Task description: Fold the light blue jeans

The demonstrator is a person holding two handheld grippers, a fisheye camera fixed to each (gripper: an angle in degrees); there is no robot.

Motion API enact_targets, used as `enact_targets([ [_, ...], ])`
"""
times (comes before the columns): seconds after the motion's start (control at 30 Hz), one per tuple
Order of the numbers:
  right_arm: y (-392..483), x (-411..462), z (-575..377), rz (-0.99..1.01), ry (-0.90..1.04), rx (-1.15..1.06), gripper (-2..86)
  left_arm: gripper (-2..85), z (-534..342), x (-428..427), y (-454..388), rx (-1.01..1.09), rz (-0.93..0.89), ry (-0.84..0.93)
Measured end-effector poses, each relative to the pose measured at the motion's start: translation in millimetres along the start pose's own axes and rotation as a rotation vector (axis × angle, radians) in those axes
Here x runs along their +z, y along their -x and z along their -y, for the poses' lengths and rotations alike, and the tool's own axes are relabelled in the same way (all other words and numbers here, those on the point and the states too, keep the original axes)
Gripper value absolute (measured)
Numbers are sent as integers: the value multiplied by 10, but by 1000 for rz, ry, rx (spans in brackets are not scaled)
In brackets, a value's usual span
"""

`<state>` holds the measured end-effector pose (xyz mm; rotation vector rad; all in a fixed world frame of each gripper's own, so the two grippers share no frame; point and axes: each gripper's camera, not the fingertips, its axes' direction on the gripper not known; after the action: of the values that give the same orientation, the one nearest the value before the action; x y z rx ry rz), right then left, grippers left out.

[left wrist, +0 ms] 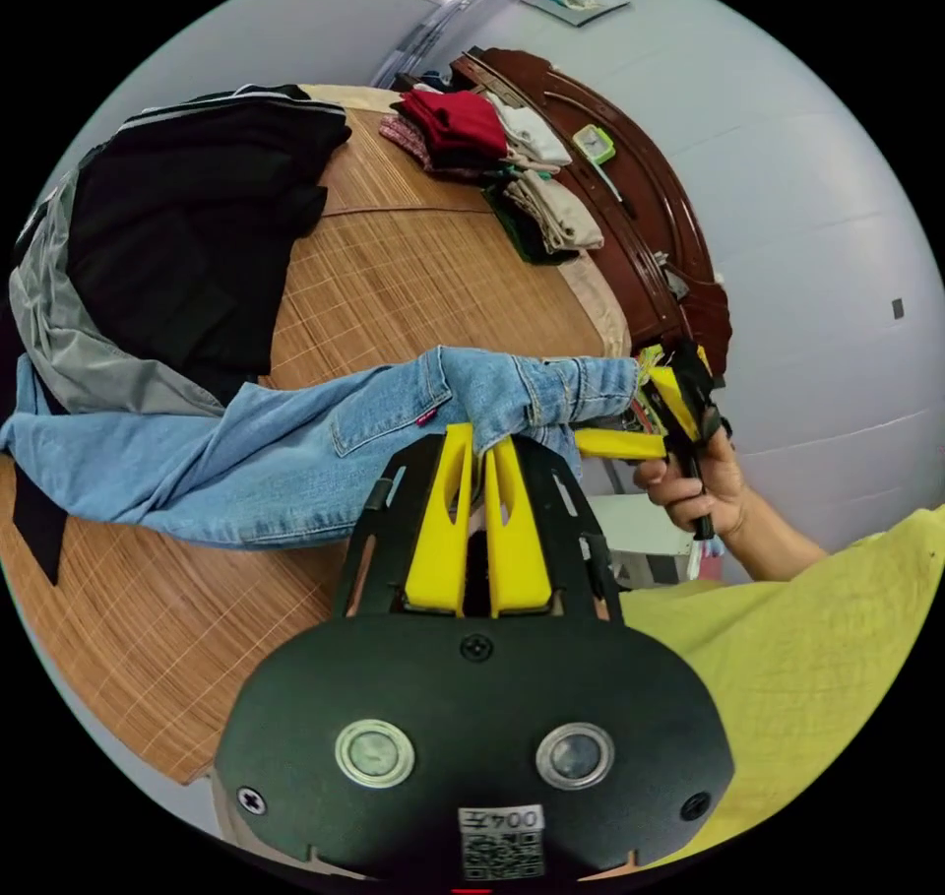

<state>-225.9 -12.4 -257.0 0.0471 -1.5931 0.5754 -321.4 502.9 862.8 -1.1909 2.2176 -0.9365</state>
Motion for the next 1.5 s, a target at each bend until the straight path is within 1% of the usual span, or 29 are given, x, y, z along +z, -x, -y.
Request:
enact_targets([
  [0.13,82,226,184,-81,100,21,219,11,-178,23,-254,112,83,28],
  [0.2,155,438,230,-227,211,18,197,11,-293,3,-381,166,135,21],
  [0.27,206,533,245,-304,250,9,176,12,-365,-21,-389,165,141,9],
  [0.4,231,537,261,-244,247,6,156,11,-519,-138,-233,119,113,-44],
  [0.53,225,506,231,-175,234,-16,150,10,-663,-227,-218,135,121,-80],
  [0.6,151,496,232,-137,227,11,139,11,-767,-220,-246,158,128,-77],
  [0.77,106,524,153,-143,240,-31,85,17,-986,-253,-257,155,134,-84],
  [0.83,155,549,80,-165,246,-77,74,23,-1080,-303,-215,133,108,-88],
  [0.9,191,567,-12,-206,262,-139,67,38,-1195,-380,-83,89,4,-76],
  [1.0,127,529,-99,-257,252,-153,58,72,-1344,-472,89,48,-139,-60],
  [1.03,102,508,-108,-270,248,-151,56,78,-1377,-505,118,41,-167,-70],
  [1.1,0,430,-126,-352,271,-161,39,93,-1487,-687,237,7,-260,-149],
  [1.13,-24,414,-133,-382,278,-161,37,97,-1500,-738,262,-5,-250,-168],
  [1.17,-65,416,-160,-455,317,-181,33,105,-1499,-832,297,-28,-187,-196],
  [1.2,-98,436,-200,-475,364,-209,30,116,-1459,-900,314,-36,-112,-219],
  [1.27,-161,465,-265,-480,410,-231,27,131,-1299,-921,323,-29,-26,-224],
  [1.33,-253,464,-292,-416,425,-211,25,151,-1028,-822,292,13,60,-185],
  [1.4,-452,478,-289,-329,447,-139,24,179,-583,-497,276,77,160,-91],
  [1.43,-496,488,-293,-322,454,-130,24,185,-463,-386,285,89,177,-62],
  [1.5,-568,512,-301,-336,468,-138,23,215,19,102,363,120,205,48],
])
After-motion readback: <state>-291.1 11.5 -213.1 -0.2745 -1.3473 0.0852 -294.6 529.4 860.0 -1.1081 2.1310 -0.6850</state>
